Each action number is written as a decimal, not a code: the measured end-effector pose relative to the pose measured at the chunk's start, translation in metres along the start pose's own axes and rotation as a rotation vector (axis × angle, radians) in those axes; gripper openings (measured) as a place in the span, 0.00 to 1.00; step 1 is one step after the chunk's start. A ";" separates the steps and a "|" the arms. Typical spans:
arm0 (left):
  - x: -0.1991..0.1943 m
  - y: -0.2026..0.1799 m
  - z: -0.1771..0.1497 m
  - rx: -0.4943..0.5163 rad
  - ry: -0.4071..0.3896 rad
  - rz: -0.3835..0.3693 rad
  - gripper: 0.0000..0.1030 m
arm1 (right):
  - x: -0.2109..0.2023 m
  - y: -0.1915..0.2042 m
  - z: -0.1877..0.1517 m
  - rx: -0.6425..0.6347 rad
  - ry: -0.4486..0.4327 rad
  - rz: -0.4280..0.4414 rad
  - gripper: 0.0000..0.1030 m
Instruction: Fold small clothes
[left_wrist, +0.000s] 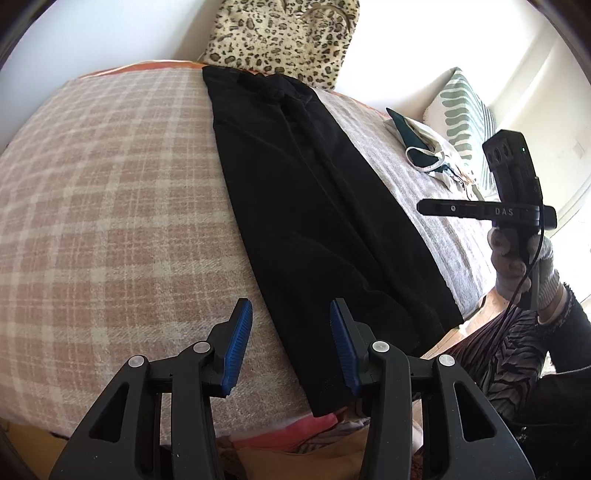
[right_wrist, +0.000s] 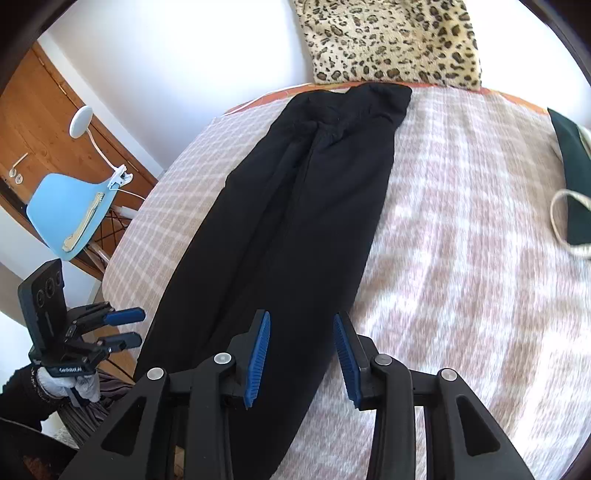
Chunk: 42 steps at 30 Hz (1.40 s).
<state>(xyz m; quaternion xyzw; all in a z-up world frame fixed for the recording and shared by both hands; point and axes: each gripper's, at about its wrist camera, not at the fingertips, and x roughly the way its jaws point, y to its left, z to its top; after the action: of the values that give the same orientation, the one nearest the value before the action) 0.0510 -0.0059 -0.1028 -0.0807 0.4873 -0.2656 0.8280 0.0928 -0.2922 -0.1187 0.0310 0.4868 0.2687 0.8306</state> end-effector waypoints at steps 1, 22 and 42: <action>0.000 0.001 -0.003 -0.016 0.008 -0.012 0.41 | -0.001 -0.002 -0.010 0.018 0.012 0.013 0.38; -0.001 0.003 -0.029 -0.153 0.061 -0.149 0.23 | 0.009 0.012 -0.087 0.161 0.082 0.260 0.38; -0.011 -0.004 -0.035 -0.100 0.048 -0.105 0.12 | 0.006 0.006 -0.091 0.140 0.071 0.188 0.09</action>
<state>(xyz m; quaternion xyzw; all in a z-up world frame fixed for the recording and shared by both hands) 0.0156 0.0011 -0.1106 -0.1410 0.5148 -0.2860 0.7958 0.0174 -0.3037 -0.1699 0.1250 0.5286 0.3118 0.7796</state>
